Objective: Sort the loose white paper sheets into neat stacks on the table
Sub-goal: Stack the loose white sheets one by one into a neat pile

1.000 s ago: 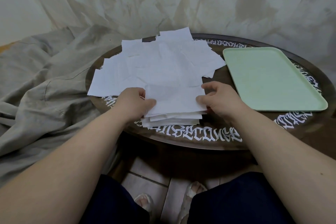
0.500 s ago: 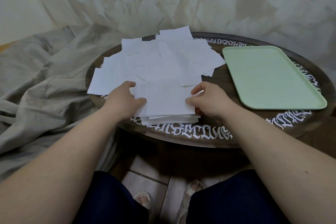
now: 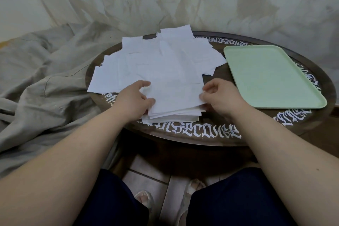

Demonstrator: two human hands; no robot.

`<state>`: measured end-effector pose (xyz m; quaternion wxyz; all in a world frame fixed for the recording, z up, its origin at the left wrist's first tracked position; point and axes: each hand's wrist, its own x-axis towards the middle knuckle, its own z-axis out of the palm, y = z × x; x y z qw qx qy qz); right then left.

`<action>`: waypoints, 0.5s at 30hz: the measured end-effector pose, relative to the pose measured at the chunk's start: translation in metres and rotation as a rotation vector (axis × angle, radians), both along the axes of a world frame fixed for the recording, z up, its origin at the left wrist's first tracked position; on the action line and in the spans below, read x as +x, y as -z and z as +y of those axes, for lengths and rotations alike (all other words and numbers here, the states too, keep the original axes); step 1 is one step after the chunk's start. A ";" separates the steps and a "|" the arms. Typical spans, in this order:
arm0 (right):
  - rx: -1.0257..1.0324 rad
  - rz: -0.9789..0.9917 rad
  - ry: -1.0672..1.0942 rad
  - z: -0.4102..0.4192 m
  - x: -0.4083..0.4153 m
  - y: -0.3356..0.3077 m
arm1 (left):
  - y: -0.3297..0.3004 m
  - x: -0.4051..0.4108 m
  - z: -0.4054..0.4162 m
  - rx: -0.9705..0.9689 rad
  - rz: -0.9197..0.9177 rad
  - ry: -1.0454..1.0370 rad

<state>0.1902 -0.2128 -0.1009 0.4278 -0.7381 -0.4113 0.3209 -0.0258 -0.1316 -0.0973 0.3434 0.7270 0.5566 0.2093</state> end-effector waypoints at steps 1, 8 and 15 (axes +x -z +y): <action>-0.044 0.001 -0.015 -0.001 0.001 0.001 | 0.002 -0.001 0.001 -0.015 0.005 -0.011; -0.062 -0.171 -0.028 -0.003 0.005 -0.001 | -0.015 -0.012 0.003 0.326 0.238 0.090; -0.028 -0.503 -0.369 -0.009 0.006 -0.017 | -0.007 -0.010 -0.007 0.400 0.396 0.431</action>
